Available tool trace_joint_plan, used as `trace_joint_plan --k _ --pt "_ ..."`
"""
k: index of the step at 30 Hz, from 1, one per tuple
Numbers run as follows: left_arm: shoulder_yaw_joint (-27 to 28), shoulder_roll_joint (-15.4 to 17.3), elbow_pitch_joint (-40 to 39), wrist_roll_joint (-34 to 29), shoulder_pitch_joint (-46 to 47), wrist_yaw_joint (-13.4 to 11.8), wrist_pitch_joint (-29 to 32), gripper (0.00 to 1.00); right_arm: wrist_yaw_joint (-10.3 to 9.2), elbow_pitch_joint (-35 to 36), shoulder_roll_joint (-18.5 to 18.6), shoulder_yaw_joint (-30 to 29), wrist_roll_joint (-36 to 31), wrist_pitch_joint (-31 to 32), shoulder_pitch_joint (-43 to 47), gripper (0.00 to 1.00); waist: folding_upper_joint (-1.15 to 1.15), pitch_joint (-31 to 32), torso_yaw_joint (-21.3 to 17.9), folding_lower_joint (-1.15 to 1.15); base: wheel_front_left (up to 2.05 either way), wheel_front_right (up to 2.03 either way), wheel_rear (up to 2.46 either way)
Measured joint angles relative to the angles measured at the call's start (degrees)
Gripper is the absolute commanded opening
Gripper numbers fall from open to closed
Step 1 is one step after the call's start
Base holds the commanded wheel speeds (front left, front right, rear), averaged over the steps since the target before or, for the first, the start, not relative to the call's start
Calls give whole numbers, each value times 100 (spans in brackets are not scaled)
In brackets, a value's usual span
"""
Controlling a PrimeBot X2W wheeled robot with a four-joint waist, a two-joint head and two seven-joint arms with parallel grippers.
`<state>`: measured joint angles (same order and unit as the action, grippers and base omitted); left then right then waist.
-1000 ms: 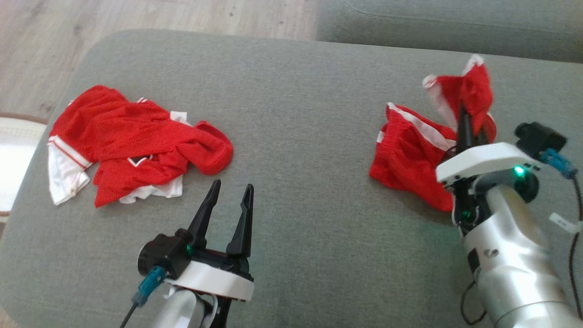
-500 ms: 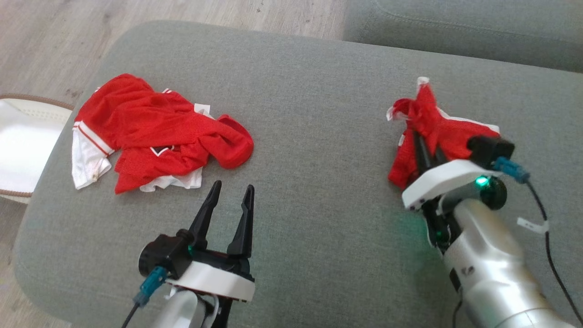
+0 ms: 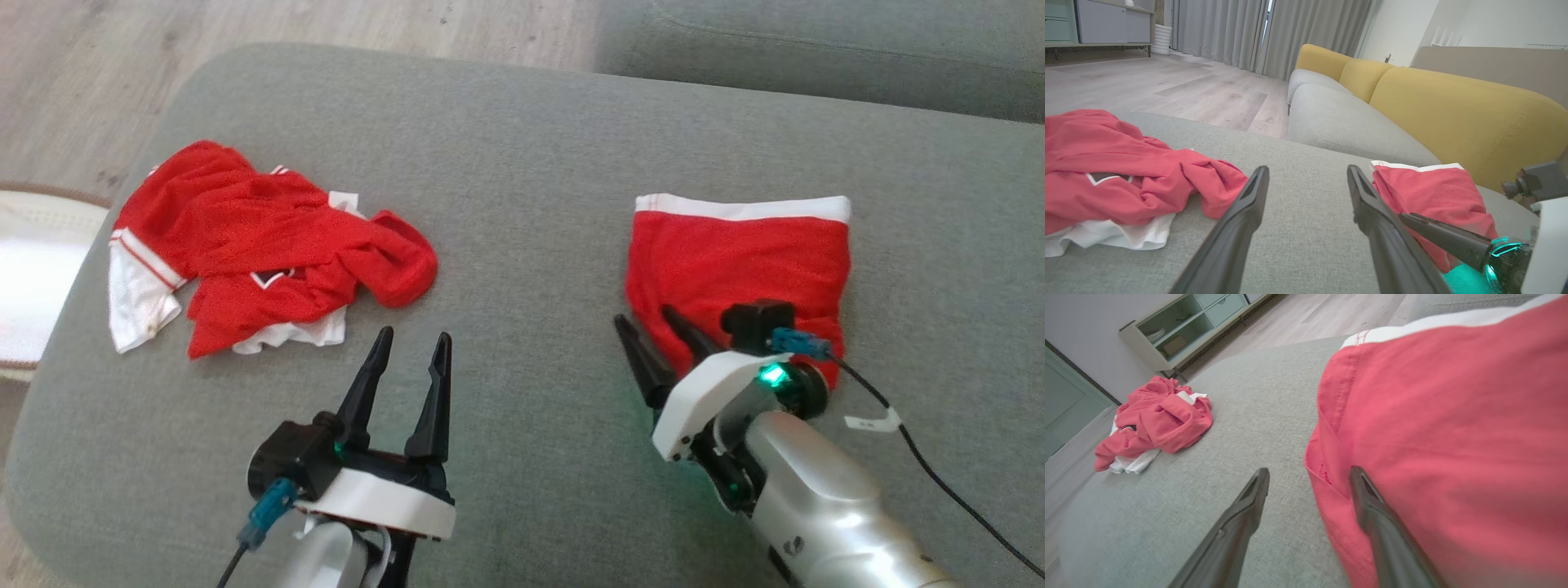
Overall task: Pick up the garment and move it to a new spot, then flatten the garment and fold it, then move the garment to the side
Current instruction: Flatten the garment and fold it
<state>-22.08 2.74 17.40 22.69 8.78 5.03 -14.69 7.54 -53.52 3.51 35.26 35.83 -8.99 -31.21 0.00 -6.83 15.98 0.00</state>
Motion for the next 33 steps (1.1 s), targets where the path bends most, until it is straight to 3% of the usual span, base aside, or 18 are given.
trace_joint_plan --k 6,11,15,18,23,28,33 --pt "9 1 10 1 0 -32 0 100 0 438 13 544 441 13 21 100 0 59 -217 0 0 0 0" --pt "83 0 5 1 -4 -46 0 100 0 815 22 605 703 -271 14 100 0 146 -483 0 0 0 0" --pt "202 3 -42 -8 -80 -46 0 100 0 920 56 409 491 -424 1 100 0 214 -697 0 0 0 0" --pt "276 2 -119 -55 -130 -45 0 100 0 967 280 -77 -7 -494 -6 100 0 267 -872 0 0 0 0" --pt "454 2 -325 -68 -134 -40 0 100 0 1319 534 -1475 -1104 -522 57 100 0 333 -1175 0 0 0 0" --pt "599 3 -474 -120 -145 -37 -1 100 0 2116 298 -2666 -2156 -538 768 100 0 352 -1477 0 0 0 0" --pt "616 3 -493 -148 -202 5 0 100 0 2717 27 -3288 -2666 -538 1823 100 0 346 -1714 0 0 0 0"
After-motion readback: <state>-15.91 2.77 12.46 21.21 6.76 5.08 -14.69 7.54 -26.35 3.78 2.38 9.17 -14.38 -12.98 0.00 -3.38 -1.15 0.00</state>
